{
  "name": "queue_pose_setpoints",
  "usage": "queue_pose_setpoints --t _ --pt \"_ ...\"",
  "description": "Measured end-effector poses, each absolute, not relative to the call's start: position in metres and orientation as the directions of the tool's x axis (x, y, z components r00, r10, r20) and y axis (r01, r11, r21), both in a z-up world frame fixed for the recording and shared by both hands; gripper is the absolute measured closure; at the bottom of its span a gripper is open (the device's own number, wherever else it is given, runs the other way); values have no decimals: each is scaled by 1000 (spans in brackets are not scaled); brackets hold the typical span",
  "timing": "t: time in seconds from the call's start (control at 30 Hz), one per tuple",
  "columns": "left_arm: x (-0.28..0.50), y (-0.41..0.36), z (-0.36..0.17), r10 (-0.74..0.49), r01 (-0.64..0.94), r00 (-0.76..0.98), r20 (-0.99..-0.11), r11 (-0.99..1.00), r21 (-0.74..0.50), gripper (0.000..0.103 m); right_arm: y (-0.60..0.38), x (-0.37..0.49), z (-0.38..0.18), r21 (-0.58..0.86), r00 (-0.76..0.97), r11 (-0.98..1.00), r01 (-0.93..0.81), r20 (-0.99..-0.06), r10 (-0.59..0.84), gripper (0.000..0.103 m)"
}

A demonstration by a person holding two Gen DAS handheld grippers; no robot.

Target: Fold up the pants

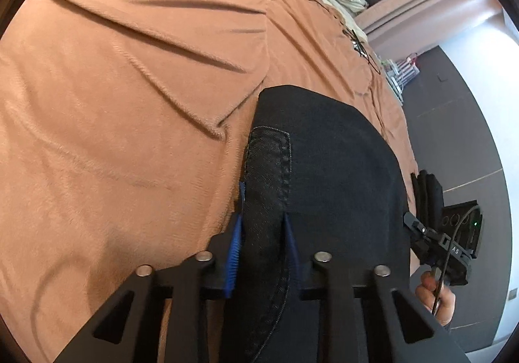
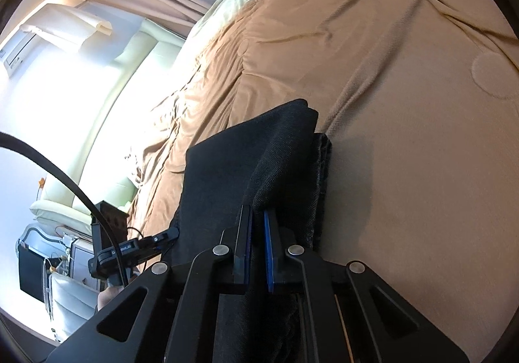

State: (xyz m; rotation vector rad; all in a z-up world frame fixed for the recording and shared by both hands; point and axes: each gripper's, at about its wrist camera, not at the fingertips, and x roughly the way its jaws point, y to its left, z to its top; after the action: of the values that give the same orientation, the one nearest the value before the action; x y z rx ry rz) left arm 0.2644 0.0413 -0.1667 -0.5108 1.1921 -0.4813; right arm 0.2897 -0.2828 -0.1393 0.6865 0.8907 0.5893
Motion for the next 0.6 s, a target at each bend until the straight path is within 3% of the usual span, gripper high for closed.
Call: queue_pose_setpoints --t 0.17,0.33,0.4,0.47,0.53,0.6 --pt "256 51 -166 -620 62 312 -720 770 -635 81 -295 276 -143 726 517 671 -153 -519 680 99" --pt "260 49 -164 -632 64 298 -716 761 -645 71 -305 268 -147 753 513 650 -103 -519 684 95" --pt "261 47 -165 -626 62 293 -722 766 -640 70 -307 267 -154 779 492 621 -91 -507 708 88" --pt "263 46 -167 -629 61 289 -721 764 -642 68 -309 267 -162 798 469 598 -74 -501 727 61" --pt "265 48 -170 -641 55 283 -714 754 -655 67 -307 266 -170 828 438 556 -75 -474 764 47" --pt "265 49 -172 -649 52 279 -708 746 -664 67 -305 264 -174 838 415 540 -80 -465 782 47"
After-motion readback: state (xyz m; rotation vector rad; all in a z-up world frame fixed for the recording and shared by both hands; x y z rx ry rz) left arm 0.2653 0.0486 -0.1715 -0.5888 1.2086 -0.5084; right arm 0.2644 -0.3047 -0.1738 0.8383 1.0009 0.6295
